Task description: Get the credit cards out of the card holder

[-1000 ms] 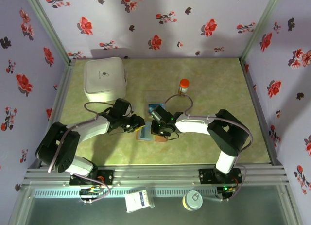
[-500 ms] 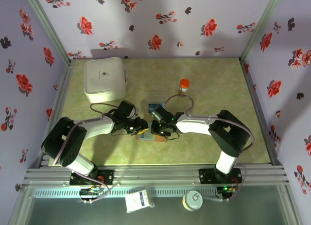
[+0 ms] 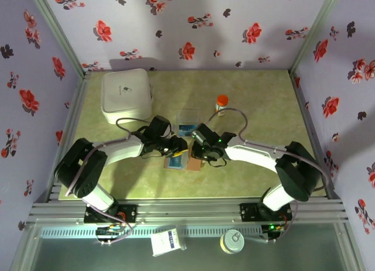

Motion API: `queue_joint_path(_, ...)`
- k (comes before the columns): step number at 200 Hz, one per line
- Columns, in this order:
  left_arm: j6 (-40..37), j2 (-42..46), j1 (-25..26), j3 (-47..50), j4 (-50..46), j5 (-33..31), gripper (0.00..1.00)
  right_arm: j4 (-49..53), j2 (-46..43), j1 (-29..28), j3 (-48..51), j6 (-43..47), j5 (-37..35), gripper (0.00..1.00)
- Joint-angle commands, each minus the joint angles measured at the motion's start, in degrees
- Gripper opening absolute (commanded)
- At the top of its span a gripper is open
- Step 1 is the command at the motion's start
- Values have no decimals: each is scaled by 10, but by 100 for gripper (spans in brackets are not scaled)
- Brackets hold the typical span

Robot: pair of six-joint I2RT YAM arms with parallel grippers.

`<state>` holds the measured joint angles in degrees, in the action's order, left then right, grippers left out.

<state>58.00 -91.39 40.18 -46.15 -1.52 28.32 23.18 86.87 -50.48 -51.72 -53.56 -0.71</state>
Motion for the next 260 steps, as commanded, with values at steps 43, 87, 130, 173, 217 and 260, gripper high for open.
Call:
queue_joint_path(43, 20, -81, 49, -64, -12, -4, 42, 42, -73, 28, 66, 20, -33, 33)
queue_joint_path(87, 10, -135, 66, -104, -38, -8, 44, 33, -107, 40, 90, 27, -24, 33)
queue_joint_path(130, 1, -136, 67, -117, -54, -21, 44, 33, -127, 41, 93, 23, -22, 34)
queue_joint_path(173, -14, -108, 57, -122, -70, -29, 45, 28, -131, 41, 82, 20, -11, 34)
queue_joint_path(217, -35, -53, 30, -110, -95, -41, 44, 2, -115, 40, 67, 13, 7, 32)
queue_joint_path(260, -49, -7, -9, -74, -102, -40, 43, 4, -72, 25, 18, 14, 11, 31)
